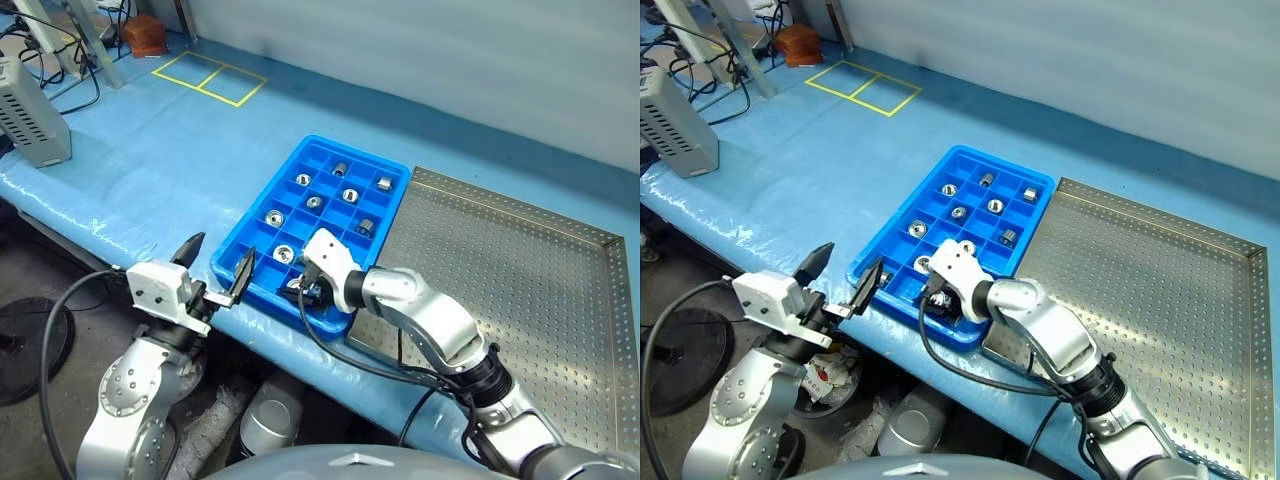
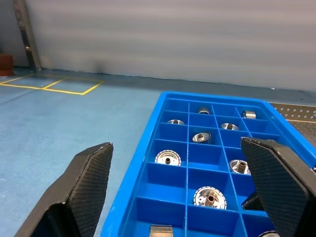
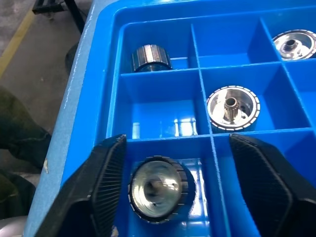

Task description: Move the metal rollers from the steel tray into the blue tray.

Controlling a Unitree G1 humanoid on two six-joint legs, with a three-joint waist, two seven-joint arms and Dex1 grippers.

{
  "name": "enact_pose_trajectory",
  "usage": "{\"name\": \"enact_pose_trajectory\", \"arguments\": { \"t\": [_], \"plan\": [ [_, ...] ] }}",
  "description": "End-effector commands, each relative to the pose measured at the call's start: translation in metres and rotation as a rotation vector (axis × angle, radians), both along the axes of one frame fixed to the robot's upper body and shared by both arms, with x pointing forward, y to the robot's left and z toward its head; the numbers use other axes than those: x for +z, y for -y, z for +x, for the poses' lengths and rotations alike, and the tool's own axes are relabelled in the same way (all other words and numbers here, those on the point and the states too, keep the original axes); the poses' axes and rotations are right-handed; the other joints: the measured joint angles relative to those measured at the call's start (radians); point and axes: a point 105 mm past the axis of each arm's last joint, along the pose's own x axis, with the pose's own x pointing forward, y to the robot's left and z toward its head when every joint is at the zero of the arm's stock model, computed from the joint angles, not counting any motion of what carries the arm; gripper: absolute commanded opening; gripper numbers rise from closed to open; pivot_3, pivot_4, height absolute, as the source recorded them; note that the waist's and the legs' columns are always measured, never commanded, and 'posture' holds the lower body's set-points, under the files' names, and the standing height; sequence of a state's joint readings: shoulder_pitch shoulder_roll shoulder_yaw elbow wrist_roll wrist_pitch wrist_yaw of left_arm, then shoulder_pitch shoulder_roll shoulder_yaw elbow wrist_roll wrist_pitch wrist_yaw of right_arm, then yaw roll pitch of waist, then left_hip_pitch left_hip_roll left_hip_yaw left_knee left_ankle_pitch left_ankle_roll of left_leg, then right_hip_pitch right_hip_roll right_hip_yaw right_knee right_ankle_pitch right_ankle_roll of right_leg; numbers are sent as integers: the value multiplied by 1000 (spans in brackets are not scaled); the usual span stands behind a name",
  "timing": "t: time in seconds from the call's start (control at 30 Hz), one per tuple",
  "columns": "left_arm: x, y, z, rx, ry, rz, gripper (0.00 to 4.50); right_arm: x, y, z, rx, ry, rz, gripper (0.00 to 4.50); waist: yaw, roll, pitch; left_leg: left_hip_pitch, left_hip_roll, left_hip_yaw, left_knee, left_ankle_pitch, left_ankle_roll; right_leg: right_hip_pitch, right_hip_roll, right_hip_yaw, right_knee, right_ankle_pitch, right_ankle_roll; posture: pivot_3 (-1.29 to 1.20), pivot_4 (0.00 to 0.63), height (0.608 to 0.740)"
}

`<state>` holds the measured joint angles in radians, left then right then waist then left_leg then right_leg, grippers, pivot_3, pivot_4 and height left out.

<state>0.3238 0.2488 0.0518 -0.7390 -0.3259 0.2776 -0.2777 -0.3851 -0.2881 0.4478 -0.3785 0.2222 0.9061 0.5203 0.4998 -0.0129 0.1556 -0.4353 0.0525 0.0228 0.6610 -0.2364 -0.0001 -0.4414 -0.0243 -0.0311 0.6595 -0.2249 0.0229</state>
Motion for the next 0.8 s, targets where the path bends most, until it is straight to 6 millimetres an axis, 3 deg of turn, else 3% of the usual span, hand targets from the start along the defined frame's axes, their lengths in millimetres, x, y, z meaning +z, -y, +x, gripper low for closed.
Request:
{"name": "enact_pose_trajectory", "arguments": {
  "t": [0.03, 0.2, 0.4, 0.63, 0.8],
  "plan": [
    [4, 4, 2, -39, 14, 6, 4500, 19, -5, -6, 27, 49, 63, 4251, -2, 0, 0, 0, 0, 0, 0, 0, 0, 0, 0, 0, 0, 0, 0, 476, 150, 740],
    [4, 13, 16, -94, 22, 40, 4500, 41, 13, 3, -104, 129, 156, 4251, -10, 0, -1, -1, 0, -1, 1, 0, 0, 0, 0, -2, 0, 0, 0, 390, 150, 740],
    [3, 30, 34, -210, 21, 62, 4500, 43, 47, 0, -260, 168, 172, 4251, -68, 1, -2, 0, 0, -2, 4, 0, 0, 3, -1, -2, -1, 0, 0, 256, 150, 740],
    [7, 48, 55, -329, 41, 82, 4500, 36, 84, -7, -442, 173, 150, 4251, -225, 1, -2, 4, 0, -4, 4, 0, 0, 10, 0, -2, -1, 0, 0, 131, 150, 740],
    [3, 59, 66, -380, 40, 108, 4500, 34, 97, -12, -524, 181, 139, 4251, -354, 1, -2, 7, -1, -6, 4, 0, 0, 13, 0, -1, -1, 0, 0, 80, 150, 740]
  ]
}}
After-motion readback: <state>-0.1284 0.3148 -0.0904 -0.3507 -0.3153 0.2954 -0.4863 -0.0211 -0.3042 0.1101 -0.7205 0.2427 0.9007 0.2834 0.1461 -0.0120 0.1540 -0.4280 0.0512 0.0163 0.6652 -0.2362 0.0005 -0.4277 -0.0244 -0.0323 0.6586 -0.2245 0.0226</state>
